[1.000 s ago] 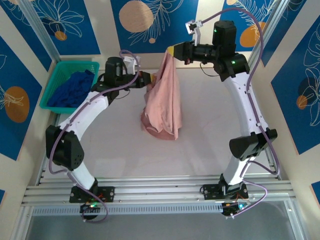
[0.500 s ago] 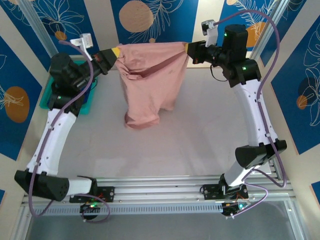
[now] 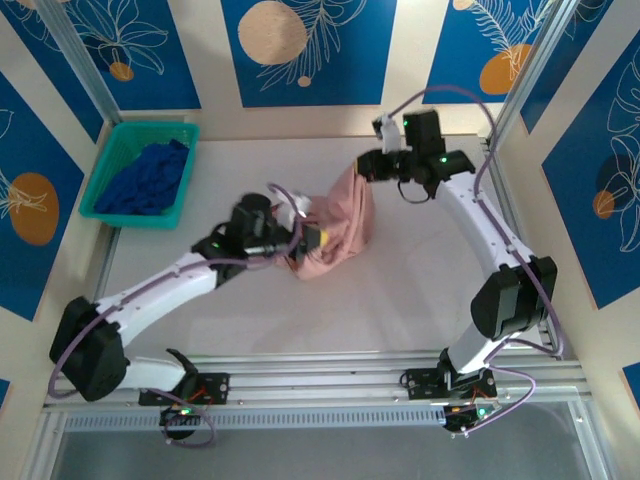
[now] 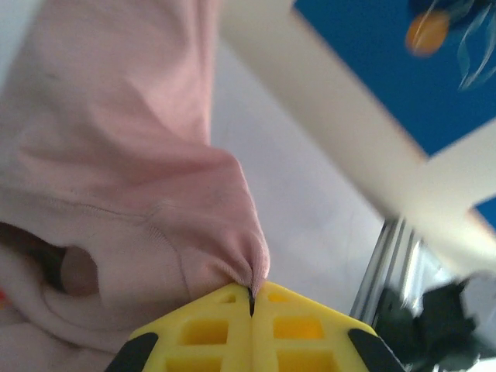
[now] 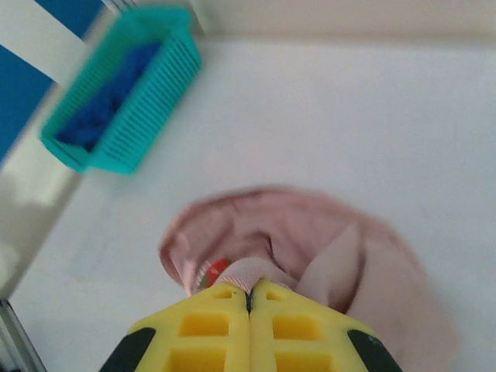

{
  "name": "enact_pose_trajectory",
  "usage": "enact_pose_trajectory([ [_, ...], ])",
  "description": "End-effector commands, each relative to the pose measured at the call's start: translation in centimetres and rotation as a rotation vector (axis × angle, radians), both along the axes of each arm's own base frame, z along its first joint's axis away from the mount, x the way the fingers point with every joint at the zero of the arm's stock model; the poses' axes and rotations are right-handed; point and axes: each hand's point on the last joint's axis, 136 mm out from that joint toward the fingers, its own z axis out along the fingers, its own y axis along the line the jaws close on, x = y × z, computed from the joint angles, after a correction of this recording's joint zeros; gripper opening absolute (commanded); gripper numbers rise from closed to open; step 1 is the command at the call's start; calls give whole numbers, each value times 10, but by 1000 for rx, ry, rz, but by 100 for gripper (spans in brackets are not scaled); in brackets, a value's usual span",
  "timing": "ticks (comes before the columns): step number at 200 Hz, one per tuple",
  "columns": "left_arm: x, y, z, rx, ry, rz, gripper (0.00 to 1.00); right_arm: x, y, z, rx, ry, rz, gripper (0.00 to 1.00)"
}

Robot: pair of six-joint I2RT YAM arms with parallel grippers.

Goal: Fold the inside-out t-shirt

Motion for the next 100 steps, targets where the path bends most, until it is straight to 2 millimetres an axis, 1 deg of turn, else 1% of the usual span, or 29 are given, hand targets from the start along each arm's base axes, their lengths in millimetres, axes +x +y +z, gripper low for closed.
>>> enact_pose_trajectory([
  [1,-31,-32,-22,87,-135,-131,4,-7,-22,-45,-60,101,-110,0],
  [12,-45,-47,-40,123,-120,-195,9,-12,-33,-65,-83,146,-142,0],
  [23,-53,-55,-53,162,-103,-233,16,-19,-46,-82,-109,181,-179,0],
  [34,-57,-56,-58,181,-92,-258,25,-27,-57,-95,-131,208,-213,0],
  [47,-57,-52,-54,189,-117,-262,38,-40,-67,-107,-132,240,-244,0],
  [53,-54,-49,-50,191,-134,-247,44,-46,-69,-112,-129,251,-250,0],
  [59,-49,-44,-47,190,-143,-225,48,-53,-70,-118,-128,262,-254,0],
  [75,-30,-31,-42,165,-121,-154,52,-71,-76,-131,-140,297,-273,0],
  [84,-13,-22,-44,158,-80,-90,54,-79,-79,-137,-148,310,-286,0],
  [100,17,-10,-59,222,-6,18,55,-91,-85,-144,-152,322,-311,0],
])
